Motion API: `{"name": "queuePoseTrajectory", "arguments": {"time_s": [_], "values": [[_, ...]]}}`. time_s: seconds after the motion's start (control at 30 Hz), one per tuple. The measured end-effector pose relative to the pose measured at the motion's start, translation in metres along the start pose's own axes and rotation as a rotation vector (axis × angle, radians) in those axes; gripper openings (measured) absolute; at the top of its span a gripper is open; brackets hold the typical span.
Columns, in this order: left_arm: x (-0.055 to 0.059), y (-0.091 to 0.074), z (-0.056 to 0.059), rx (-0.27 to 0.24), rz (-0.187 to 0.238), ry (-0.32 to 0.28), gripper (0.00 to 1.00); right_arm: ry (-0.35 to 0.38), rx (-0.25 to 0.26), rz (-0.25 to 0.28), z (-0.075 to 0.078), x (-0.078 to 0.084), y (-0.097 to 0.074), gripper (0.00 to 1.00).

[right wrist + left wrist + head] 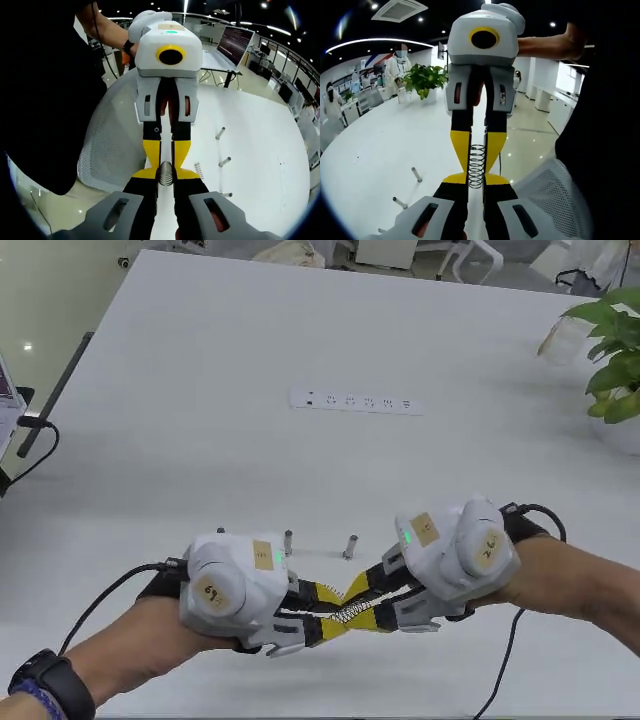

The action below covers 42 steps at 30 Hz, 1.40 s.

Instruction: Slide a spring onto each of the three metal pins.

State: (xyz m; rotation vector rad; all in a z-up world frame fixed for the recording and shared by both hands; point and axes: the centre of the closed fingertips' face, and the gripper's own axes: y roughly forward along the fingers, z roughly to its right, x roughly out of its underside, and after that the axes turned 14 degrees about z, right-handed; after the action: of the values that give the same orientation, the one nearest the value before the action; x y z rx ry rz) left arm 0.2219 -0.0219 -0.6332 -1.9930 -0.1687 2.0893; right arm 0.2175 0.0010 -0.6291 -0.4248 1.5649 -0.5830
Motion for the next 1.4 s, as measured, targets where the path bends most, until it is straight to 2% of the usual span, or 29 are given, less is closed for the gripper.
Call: {"name": "queuePoseTrajectory", "arguments": {"time_s": [0.3, 0.47, 0.63, 0.83, 1.03, 1.23, 1.4], "values": [[0.007, -0.002, -0.002, -0.031, 0.007, -0.025, 0.03, -0.013, -0.004, -0.017, 0.001, 0.003, 0.004, 0.08], [0.008, -0.006, -0.005, -0.060, 0.011, -0.035, 0.07, -0.008, -0.007, -0.012, 0.002, 0.002, 0.007, 0.08], [0.012, -0.015, -0.013, -0.109, 0.010, -0.047, 0.15, -0.001, -0.005, -0.011, 0.004, 0.003, 0.010, 0.08], [0.018, -0.030, -0.020, -0.160, 0.013, -0.070, 0.19, 0.021, 0.004, -0.007, 0.010, 0.009, 0.013, 0.08], [0.020, -0.048, -0.029, -0.235, 0.028, -0.102, 0.20, 0.030, 0.014, -0.013, 0.015, 0.012, 0.013, 0.08], [0.029, -0.071, -0.040, -0.321, 0.029, -0.121, 0.24, 0.036, 0.011, -0.032, 0.019, 0.017, 0.016, 0.08], [0.036, -0.095, -0.053, -0.412, 0.033, -0.139, 0.27, 0.038, 0.014, -0.036, 0.024, 0.018, 0.019, 0.08]]}}
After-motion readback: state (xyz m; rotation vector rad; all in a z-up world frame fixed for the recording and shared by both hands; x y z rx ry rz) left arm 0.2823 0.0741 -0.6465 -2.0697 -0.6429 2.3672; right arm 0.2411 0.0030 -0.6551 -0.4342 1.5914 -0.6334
